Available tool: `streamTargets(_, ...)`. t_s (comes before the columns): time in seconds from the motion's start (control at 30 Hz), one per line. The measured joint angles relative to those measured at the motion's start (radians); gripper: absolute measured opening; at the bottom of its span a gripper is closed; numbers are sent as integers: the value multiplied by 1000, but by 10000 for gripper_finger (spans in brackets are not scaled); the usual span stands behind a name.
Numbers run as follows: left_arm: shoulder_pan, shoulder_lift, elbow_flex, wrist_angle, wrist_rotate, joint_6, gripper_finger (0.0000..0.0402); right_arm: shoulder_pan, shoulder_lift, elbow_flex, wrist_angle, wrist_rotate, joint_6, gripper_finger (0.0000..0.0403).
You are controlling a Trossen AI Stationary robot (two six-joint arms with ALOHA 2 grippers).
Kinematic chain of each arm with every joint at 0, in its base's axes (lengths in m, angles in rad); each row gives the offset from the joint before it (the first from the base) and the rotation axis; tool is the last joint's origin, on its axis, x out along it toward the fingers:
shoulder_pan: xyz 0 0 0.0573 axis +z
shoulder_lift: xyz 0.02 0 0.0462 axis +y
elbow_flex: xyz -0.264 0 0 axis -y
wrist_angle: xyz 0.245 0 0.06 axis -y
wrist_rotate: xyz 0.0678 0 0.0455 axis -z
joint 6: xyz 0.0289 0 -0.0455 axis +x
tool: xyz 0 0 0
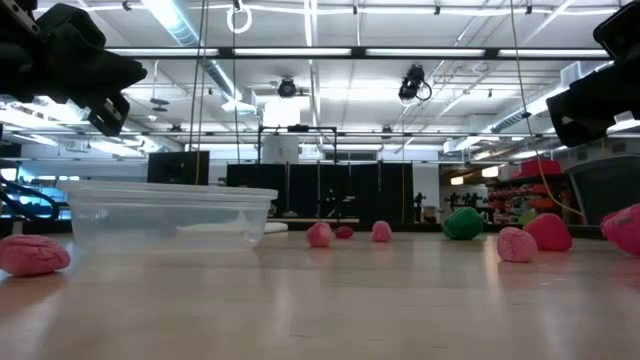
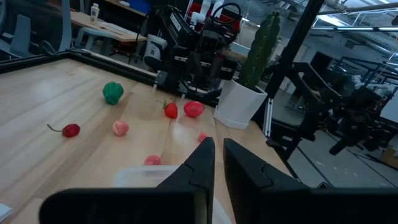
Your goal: Pick and placing Produce into tupperware
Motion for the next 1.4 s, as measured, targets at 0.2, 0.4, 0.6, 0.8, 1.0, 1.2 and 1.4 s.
streamTargets(0.2, 0, 0, 0, 0, 0, 0, 33, 0, 0, 0, 0, 0, 0, 137)
streamTargets(0.4, 0, 0, 0, 0, 0, 0, 28, 0, 0, 0, 0, 0, 0, 137)
streamTargets(0.6, 0, 0, 0, 0, 0, 0, 37, 0, 0, 0, 0, 0, 0, 137)
streamTargets(0.8, 0, 0, 0, 0, 0, 0, 40, 0, 0, 0, 0, 0, 0, 137)
streamTargets(1.0, 0, 0, 0, 0, 0, 1, 31, 0, 0, 0, 0, 0, 0, 137)
streamTargets(1.2, 0, 0, 0, 7, -2, 80, 29, 0, 0, 0, 0, 0, 0, 137)
streamTargets(1.4, 0, 0, 0, 11, -2, 104, 39, 0, 0, 0, 0, 0, 0, 137)
